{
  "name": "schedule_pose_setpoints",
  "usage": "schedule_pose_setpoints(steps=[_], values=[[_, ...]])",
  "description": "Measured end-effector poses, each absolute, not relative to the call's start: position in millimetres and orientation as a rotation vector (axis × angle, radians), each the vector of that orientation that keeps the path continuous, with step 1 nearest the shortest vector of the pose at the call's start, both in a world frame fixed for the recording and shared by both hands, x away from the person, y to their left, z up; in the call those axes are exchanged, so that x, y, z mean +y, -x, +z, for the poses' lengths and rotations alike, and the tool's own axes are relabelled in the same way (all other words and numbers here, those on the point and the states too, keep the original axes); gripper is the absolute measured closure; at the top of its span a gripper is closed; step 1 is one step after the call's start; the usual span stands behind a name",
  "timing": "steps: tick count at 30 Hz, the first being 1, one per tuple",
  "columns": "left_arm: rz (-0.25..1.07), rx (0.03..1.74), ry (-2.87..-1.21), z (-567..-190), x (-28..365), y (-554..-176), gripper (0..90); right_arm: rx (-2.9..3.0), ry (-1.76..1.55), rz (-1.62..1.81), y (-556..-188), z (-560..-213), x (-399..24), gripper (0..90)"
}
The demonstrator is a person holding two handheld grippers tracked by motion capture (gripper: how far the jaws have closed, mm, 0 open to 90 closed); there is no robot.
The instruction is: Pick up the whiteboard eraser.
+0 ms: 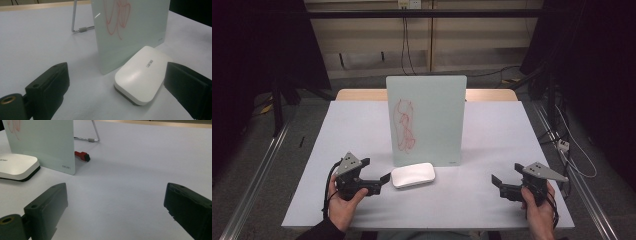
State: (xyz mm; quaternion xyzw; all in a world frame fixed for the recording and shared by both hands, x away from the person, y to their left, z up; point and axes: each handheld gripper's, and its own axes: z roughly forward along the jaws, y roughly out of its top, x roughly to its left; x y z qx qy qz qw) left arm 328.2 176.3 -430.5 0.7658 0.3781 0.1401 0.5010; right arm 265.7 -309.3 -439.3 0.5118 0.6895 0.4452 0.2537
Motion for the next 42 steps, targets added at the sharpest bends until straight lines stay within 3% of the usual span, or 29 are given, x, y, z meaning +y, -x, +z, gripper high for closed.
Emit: schedule_pose_setpoints(steps=[12, 23, 34, 42], values=[[0.305, 0.898, -1.897, -429, 169, -328, 10.9, 1.903, -1.382, 1.227, -265, -439, -309, 5.7], [0.185, 0.815, -2.019, -427, 155, -333, 14.6, 1.929, -1.374, 1.236, -267, -439, -308, 5.8], [0.091, 0.667, -2.151, -427, 125, -343, 12.2, 1.944, -1.366, 1.238, -268, -439, -306, 6.0], [0.112, 0.630, -2.158, -425, 115, -348, 12.3, 1.946, -1.375, 1.239, -269, -440, -306, 5.7]])
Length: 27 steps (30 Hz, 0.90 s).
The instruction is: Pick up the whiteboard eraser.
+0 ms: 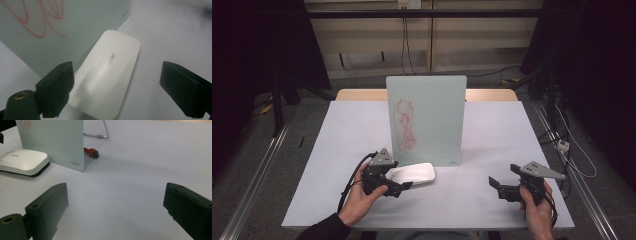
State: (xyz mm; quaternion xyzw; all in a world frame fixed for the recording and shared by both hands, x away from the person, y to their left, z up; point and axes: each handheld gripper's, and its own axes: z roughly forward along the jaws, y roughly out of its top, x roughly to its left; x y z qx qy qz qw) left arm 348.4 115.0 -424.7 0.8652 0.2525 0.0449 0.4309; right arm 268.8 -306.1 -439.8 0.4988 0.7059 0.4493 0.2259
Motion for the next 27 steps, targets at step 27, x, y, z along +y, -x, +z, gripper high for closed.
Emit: schedule_pose_setpoints(steps=[27], values=[[0.027, 0.434, -2.426, -424, 85, -375, 14.4, 1.957, -1.371, 1.230, -269, -440, -305, 5.6]])
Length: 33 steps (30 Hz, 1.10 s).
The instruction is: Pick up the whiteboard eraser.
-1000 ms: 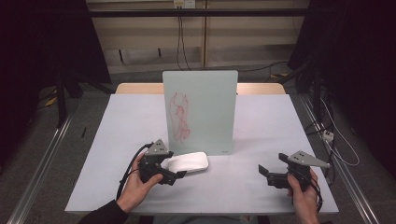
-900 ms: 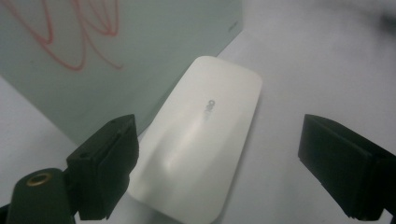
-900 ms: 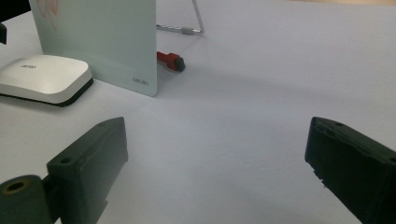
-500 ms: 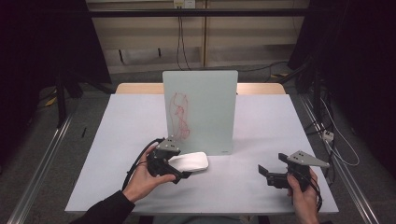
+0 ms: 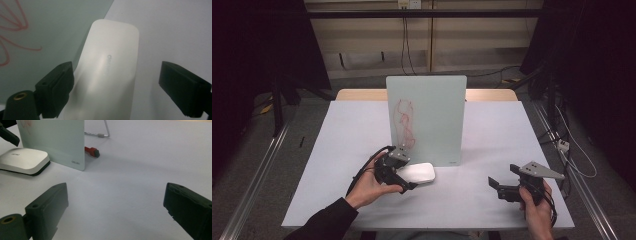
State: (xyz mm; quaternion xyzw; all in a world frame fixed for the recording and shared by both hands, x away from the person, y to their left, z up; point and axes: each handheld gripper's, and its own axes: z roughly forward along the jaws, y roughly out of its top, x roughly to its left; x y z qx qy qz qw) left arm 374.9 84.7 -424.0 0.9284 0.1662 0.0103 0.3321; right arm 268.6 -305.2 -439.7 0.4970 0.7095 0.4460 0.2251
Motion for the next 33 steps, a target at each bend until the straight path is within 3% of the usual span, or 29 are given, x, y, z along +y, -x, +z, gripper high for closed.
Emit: schedule_pose_setpoints(steps=[16, 33], values=[[0.061, 0.353, -2.486, -428, 65, -386, 26.5, 1.960, -1.369, 1.233, -269, -440, -305, 5.7], [0.057, 0.312, -2.553, -435, 56, -389, 27.5, 1.956, -1.373, 1.233, -269, -440, -305, 5.8]])
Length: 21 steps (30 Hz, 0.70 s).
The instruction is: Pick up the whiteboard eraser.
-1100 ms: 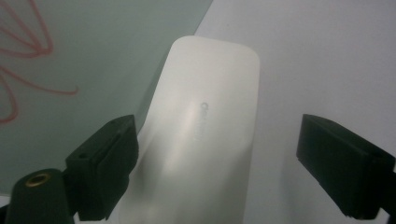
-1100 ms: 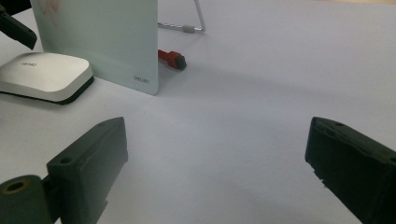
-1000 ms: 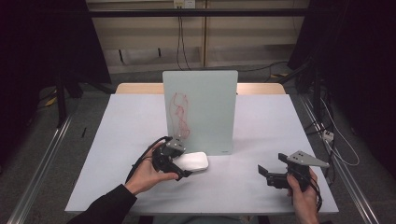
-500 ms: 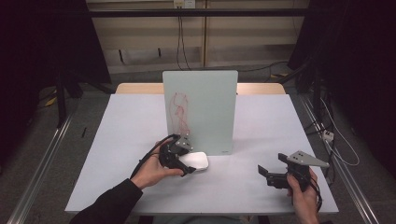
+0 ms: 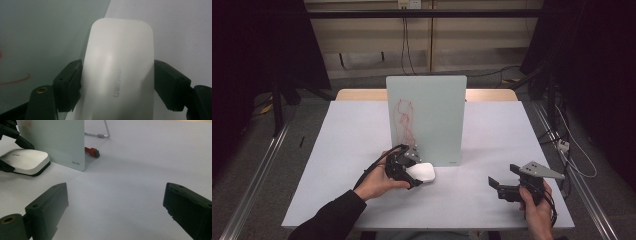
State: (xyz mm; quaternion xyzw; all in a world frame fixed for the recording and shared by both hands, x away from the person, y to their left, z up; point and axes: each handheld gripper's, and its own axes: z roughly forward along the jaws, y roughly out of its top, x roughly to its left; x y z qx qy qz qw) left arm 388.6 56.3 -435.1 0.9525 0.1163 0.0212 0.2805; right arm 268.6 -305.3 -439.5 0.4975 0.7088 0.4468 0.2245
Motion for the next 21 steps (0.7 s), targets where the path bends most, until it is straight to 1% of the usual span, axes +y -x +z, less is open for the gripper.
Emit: schedule_pose_setpoints(steps=[5, 14, 21], values=[[0.043, 0.299, -2.573, -436.5, 57.4, -390.2, 28.1, 1.955, -1.374, 1.234, -268.6, -439.5, -305.6, 5.8], [0.068, 0.252, -2.602, -435.0, 57.7, -388.4, 29.9, 1.955, -1.373, 1.235, -268.6, -439.6, -305.4, 5.8], [0.049, 0.263, -2.579, -435.8, 58.9, -388.5, 30.7, 1.955, -1.377, 1.235, -268.8, -439.7, -305.6, 5.8]])
